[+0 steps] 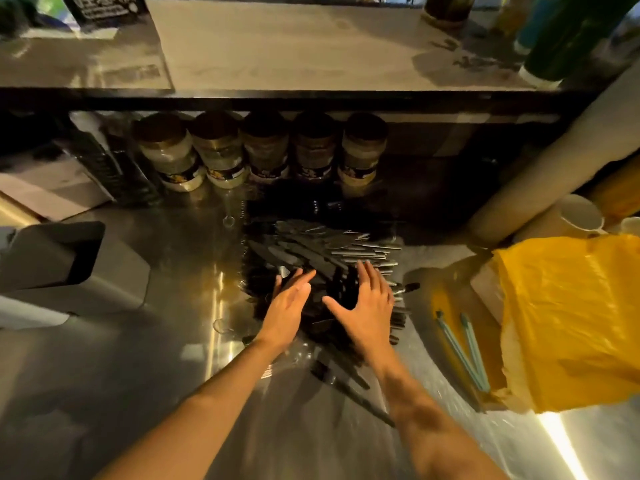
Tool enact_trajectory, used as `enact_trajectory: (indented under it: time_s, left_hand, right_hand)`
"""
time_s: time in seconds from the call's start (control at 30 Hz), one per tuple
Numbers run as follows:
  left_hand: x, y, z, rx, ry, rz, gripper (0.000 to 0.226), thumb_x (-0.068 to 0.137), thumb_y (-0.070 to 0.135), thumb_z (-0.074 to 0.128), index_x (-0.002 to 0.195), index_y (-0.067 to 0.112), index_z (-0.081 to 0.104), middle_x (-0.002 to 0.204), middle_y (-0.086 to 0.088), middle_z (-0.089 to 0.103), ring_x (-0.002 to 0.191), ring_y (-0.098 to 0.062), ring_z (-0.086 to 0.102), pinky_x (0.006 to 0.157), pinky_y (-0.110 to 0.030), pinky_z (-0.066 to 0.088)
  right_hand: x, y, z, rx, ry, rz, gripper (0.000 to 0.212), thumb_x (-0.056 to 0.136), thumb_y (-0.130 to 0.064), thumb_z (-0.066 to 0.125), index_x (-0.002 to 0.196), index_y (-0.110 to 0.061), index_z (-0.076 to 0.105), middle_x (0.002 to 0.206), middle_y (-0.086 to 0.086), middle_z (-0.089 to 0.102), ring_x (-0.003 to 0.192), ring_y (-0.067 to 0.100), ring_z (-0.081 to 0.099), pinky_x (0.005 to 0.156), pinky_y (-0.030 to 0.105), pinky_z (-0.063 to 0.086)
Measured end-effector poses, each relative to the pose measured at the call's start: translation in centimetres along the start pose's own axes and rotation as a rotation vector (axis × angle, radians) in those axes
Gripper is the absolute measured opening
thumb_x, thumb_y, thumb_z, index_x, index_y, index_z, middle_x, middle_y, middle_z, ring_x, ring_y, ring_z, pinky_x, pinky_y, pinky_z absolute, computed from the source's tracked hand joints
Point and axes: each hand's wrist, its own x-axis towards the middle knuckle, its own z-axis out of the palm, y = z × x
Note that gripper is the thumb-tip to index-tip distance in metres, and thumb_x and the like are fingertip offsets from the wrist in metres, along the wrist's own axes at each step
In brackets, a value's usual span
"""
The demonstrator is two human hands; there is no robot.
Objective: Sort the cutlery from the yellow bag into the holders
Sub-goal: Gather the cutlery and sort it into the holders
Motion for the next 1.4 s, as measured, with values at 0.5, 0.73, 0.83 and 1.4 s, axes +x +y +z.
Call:
enact_trajectory:
  time_s: [0.5,0.73,0.83,1.4]
  left_hand:
    - [0.2,1.2,0.0,0.015,0.33,0.067,0.028,0.102,0.015,0.05,0.123,0.023,0.067,0.119,0.01,0.065,0.116,-0.002,0.057,0.101,-0.021,0.045]
    - [-0.5,2.8,0.2,-0.28,0.389,-0.18,0.03,0.103,0.018,0.044,0.09,0.01,0.069,0.073,-0.003,0.066,0.059,-0.013,0.057,0.055,-0.025,0.046]
    - [-0.5,3.1,0.4,-0.477,0.261,-0.431,0.047,0.107,0.031,0.038,0.089,-0.001,0.068,0.072,-0.015,0.068,0.053,-0.02,0.062,0.049,-0.027,0.049]
    - [-0.1,5.7,0.8,-0.744,0.209,-0.448,0.045,0.104,0.048,0.04,0.129,0.015,0.059,0.123,-0.004,0.066,0.111,-0.018,0.063,0.092,-0.032,0.05]
  right_hand:
    - [2.2,1.6,2.9,-0.397,0.203,-0.278,0.071,0.084,-0.074,0.041,0.111,-0.014,0.069,0.102,0.01,0.062,0.098,0.031,0.057,0.092,0.041,0.044]
    - [3.6,0.8,2.6,-0.443,0.093,-0.311,0.051,0.078,-0.063,0.068,0.095,-0.014,0.068,0.089,0.007,0.069,0.085,0.03,0.066,0.074,0.039,0.05]
    - [4.3,0.4,1.8,-0.42,0.068,-0.348,0.05,0.079,-0.063,0.069,0.09,-0.014,0.067,0.08,0.005,0.07,0.076,0.028,0.068,0.065,0.035,0.049]
    - [7.5,-5.7,-7.5,0.394,-0.119,0.042,0.046,0.091,-0.05,0.067,0.066,-0.015,0.052,0.059,-0.002,0.053,0.054,0.014,0.053,0.052,0.03,0.036]
